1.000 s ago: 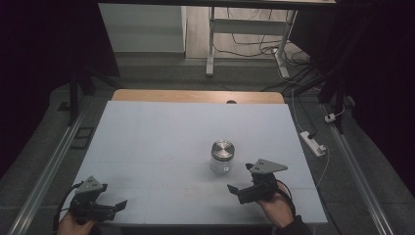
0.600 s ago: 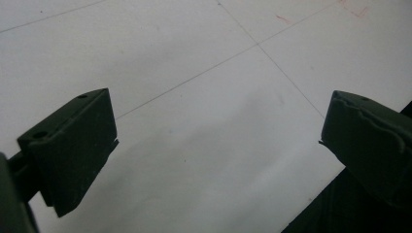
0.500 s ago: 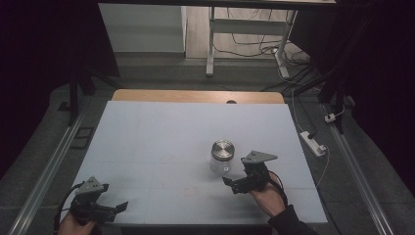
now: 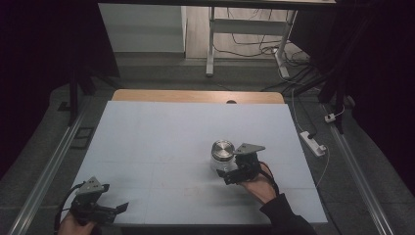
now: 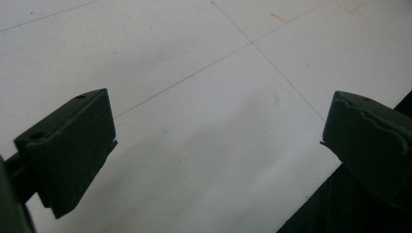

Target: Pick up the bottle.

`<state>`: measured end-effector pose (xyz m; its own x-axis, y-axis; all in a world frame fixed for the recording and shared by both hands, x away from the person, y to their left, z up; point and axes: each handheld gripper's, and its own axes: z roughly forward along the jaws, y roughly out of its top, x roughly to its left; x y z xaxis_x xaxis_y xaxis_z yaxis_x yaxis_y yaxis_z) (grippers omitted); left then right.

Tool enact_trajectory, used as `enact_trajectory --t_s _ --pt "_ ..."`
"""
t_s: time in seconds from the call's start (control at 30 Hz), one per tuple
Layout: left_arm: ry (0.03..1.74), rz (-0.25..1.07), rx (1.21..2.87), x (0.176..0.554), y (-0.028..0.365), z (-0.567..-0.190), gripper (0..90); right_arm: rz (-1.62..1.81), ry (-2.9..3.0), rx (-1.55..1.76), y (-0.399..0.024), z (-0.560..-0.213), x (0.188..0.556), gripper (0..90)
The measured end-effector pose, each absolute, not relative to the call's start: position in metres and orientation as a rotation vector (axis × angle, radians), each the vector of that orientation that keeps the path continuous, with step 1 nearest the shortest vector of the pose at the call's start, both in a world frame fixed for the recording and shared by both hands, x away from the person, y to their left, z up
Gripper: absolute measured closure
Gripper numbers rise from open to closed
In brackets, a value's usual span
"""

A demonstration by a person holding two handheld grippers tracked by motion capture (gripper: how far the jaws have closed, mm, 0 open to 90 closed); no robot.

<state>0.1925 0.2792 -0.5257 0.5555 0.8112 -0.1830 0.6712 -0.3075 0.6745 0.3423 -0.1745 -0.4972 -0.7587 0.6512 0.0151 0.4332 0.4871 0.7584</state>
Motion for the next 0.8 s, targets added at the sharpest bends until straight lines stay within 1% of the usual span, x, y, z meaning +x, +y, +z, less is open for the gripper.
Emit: enact_trajectory --t_s 0.33,0.63,0.8 --pt "1.177 0.24 2.068 0.193 0.279 -0.526 0.0 1.159 2.491 0.912 -0.163 -0.502 0.354 0.0" --pt "1.176 0.237 2.076 0.193 0.279 -0.526 0.0 1.085 2.501 0.916 -0.154 -0.509 0.361 0.0" --pt "1.173 0.234 2.077 0.193 0.278 -0.526 0.0 1.137 2.466 0.917 -0.156 -0.509 0.364 8.3"
